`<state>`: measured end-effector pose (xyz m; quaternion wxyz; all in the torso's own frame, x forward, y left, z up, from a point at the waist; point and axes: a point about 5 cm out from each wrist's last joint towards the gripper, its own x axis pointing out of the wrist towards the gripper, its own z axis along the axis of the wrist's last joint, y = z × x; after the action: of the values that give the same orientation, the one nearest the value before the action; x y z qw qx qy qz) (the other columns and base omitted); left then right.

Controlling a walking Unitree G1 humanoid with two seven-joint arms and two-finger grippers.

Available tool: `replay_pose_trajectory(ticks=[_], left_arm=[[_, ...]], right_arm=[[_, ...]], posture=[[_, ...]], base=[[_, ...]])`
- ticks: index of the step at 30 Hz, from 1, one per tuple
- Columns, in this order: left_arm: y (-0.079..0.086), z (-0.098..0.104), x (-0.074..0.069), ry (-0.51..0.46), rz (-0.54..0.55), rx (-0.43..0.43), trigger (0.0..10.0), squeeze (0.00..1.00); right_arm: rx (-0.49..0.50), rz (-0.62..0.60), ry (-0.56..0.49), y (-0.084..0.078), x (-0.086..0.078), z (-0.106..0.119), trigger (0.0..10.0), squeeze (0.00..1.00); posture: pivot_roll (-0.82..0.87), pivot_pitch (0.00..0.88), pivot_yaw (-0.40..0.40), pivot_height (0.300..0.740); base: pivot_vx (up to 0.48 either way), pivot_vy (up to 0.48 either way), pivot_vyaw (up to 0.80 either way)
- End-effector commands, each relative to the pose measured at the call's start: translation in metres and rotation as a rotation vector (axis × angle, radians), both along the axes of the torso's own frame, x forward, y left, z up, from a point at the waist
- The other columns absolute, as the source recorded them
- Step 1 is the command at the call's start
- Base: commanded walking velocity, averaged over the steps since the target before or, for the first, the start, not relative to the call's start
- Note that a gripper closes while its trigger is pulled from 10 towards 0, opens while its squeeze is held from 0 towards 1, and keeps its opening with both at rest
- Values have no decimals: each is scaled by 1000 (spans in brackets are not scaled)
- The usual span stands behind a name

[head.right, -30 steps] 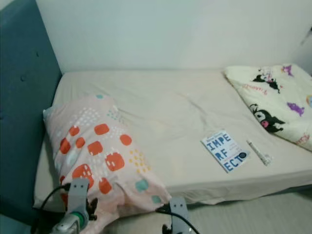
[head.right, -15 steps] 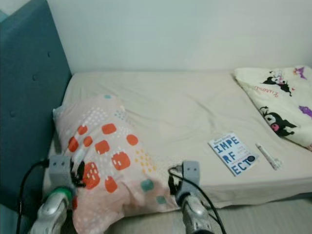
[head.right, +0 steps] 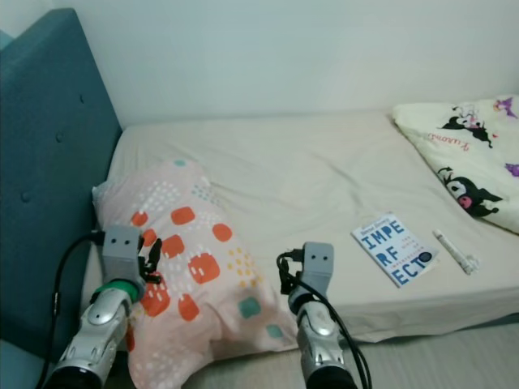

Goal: Clean up the room

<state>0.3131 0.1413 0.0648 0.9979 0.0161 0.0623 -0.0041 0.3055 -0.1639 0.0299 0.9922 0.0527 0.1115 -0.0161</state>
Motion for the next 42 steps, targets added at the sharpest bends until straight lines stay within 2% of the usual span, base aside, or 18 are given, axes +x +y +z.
replay_pose_trajectory(ticks=[1,13,21,42], left_arm=[[1,-6,-1,33,9,3,10000,0],[0,6,5,13,-14,9,10000,0],[1,2,5,42,11,9,10000,0],[-6,4,6,46,-24,11,10000,0]], right_arm=[[13,-8,11,1,1,-1,10000,0],[-7,13,18,4,4,2,10000,0],[-22,32,39,5,3,0,10000,0],[-24,30,44,4,3,0,10000,0]], posture=[[42,0,94,740],[49,0,90,740],[52,0,84,740],[48,0,88,740]], base=[[0,0,0],[0,0,0],[0,0,0],[0,-20,0]])
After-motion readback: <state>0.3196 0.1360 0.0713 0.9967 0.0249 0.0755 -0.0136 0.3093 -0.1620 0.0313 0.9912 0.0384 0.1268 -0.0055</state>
